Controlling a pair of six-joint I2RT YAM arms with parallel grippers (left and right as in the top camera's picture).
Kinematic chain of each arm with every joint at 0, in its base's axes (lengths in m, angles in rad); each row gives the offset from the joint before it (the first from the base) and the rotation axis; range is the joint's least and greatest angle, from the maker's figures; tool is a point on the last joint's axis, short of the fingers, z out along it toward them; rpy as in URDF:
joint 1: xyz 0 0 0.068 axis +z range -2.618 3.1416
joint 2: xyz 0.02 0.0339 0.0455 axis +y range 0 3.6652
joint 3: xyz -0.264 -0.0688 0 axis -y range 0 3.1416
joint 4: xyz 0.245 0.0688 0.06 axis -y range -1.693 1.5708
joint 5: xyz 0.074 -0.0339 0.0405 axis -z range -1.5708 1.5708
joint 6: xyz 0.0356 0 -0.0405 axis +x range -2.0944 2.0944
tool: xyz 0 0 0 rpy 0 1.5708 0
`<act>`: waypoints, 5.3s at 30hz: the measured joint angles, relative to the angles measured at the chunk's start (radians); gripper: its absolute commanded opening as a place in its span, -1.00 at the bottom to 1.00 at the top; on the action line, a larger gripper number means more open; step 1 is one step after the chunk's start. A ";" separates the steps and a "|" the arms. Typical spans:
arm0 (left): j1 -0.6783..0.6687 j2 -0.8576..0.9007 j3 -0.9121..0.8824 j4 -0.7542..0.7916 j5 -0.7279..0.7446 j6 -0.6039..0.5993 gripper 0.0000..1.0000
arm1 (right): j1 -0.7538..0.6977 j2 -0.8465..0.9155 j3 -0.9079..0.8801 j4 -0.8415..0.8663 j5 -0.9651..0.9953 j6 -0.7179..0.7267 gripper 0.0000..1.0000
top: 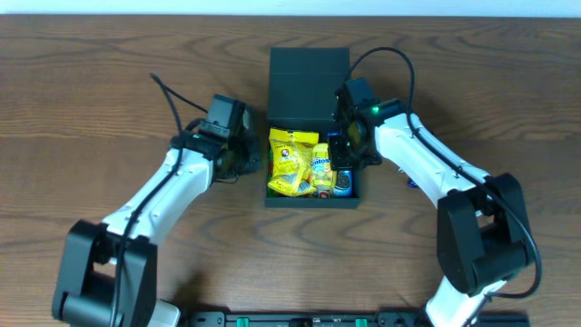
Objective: Pack container
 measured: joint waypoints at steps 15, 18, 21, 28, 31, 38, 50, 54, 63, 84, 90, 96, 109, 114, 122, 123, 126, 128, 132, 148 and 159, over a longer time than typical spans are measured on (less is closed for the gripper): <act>-0.005 0.032 0.000 0.004 0.016 0.000 -0.88 | 0.010 -0.129 0.000 -0.010 0.034 0.000 -0.97; -0.005 0.032 0.000 0.004 0.016 0.000 -0.88 | 0.010 -0.170 0.000 0.002 0.019 -0.003 -0.97; -0.005 0.032 0.000 0.005 0.016 0.000 -0.88 | 0.011 -0.168 0.000 0.010 -0.008 -0.005 -0.98; -0.005 0.032 0.000 0.005 0.016 0.000 -0.88 | 0.031 -0.098 -0.004 0.039 -0.034 -0.010 -0.97; -0.005 0.032 0.000 0.006 0.016 0.000 -0.88 | 0.039 -0.074 -0.005 0.047 -0.034 -0.013 -0.97; -0.005 0.032 0.000 0.008 0.017 0.001 -0.88 | 0.039 -0.074 0.002 0.014 -0.033 -0.045 -0.97; -0.005 0.032 0.000 0.007 0.019 0.000 -0.88 | -0.227 -0.229 0.022 -0.082 0.166 -0.073 -0.85; -0.005 0.032 0.000 0.007 0.019 0.000 -0.88 | -0.311 -0.163 0.021 -0.040 0.173 -0.070 -0.42; -0.005 0.032 0.000 0.006 0.019 0.001 -0.88 | -0.325 0.014 0.021 0.026 0.180 -0.035 -0.43; -0.005 0.032 0.000 0.006 0.019 0.004 -0.88 | -0.342 0.128 0.019 0.040 0.161 -0.001 -0.80; -0.005 0.032 0.000 0.006 0.019 0.004 -0.88 | -0.342 0.128 0.029 0.006 0.157 -0.002 -0.97; -0.005 0.032 0.000 0.004 0.019 0.004 -0.88 | -0.332 0.067 0.106 -0.135 0.111 -0.024 -0.98; -0.005 0.032 0.000 0.004 0.019 0.004 -0.88 | -0.053 -0.157 0.108 -0.208 -0.081 -0.038 -0.97; -0.005 0.032 0.000 0.004 0.019 0.004 -0.88 | -0.029 -0.150 0.057 -0.207 -0.062 0.005 -0.27; -0.005 0.032 0.000 0.004 0.019 0.004 -0.88 | -0.032 -0.148 0.051 -0.172 -0.009 0.040 0.31; -0.005 0.032 0.000 0.004 0.019 0.004 -0.88 | -0.037 -0.148 0.051 -0.171 0.007 0.041 0.29; -0.005 0.032 0.000 0.004 0.019 0.004 -0.88 | -0.084 -0.148 0.051 -0.166 0.090 0.041 0.27; -0.005 0.032 0.000 0.004 0.019 0.004 -0.88 | -0.146 -0.147 0.051 -0.155 0.149 0.040 0.23; -0.005 0.032 0.000 0.004 0.019 0.004 -0.88 | -0.289 -0.141 0.047 -0.114 0.185 0.027 0.21; -0.005 0.032 0.000 0.003 0.019 0.004 -0.88 | -0.440 0.099 0.015 -0.040 0.143 -0.069 -0.19; -0.005 0.032 0.000 0.000 0.019 0.004 -0.88 | -0.440 0.115 0.013 -0.024 0.143 -0.079 -0.79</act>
